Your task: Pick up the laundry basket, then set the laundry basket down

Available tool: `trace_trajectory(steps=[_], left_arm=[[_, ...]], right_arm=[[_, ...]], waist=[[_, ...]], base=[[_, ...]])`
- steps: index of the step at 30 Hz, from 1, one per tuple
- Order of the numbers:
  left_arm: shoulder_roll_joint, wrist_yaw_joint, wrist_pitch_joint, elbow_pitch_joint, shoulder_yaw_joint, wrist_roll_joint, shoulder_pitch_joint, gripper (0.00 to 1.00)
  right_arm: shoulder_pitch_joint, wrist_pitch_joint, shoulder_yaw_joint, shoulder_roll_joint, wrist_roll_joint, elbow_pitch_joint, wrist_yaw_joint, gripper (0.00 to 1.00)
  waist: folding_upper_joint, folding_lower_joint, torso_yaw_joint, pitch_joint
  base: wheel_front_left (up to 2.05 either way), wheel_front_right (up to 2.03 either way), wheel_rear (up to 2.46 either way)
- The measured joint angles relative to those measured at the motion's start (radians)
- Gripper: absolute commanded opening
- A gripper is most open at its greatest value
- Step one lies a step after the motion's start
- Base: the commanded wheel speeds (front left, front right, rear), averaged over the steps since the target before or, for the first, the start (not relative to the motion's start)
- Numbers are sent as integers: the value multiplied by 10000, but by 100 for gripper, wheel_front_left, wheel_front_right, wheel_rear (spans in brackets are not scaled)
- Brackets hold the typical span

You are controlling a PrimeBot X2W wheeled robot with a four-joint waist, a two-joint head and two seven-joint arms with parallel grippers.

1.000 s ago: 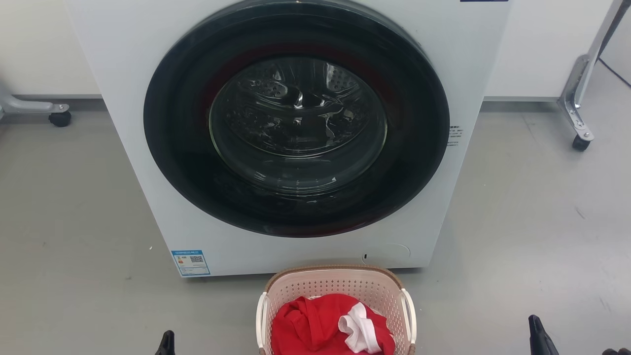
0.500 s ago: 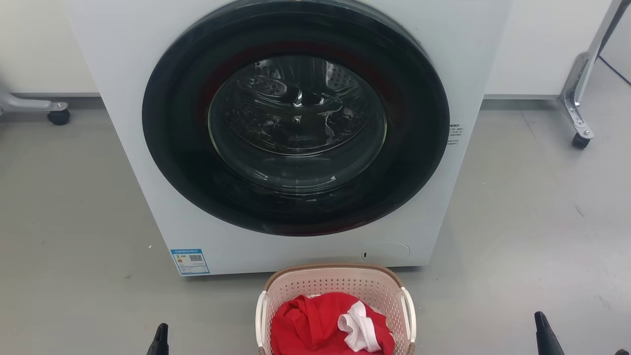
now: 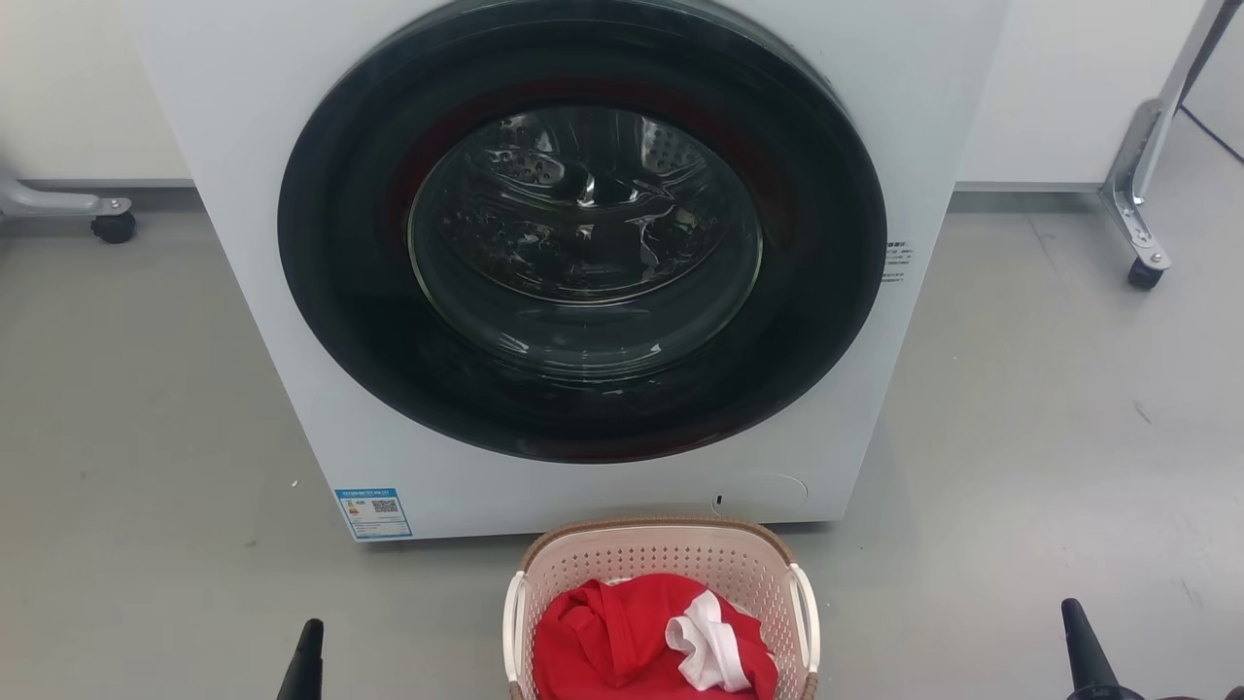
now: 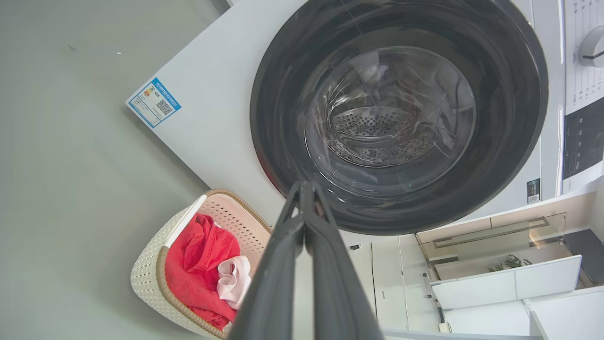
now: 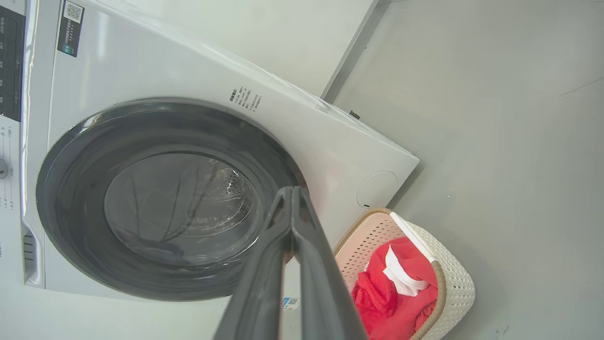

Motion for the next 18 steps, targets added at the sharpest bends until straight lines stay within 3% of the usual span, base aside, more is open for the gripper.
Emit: trace_trajectory(steps=[18], left_arm=[[-144,-408,571,322,589,-2345,-423,0]], right_arm=[[-418,621,-654,259,2401,347,439,0]], waist=[[0,0,-15,60]], base=[[0,0,0]])
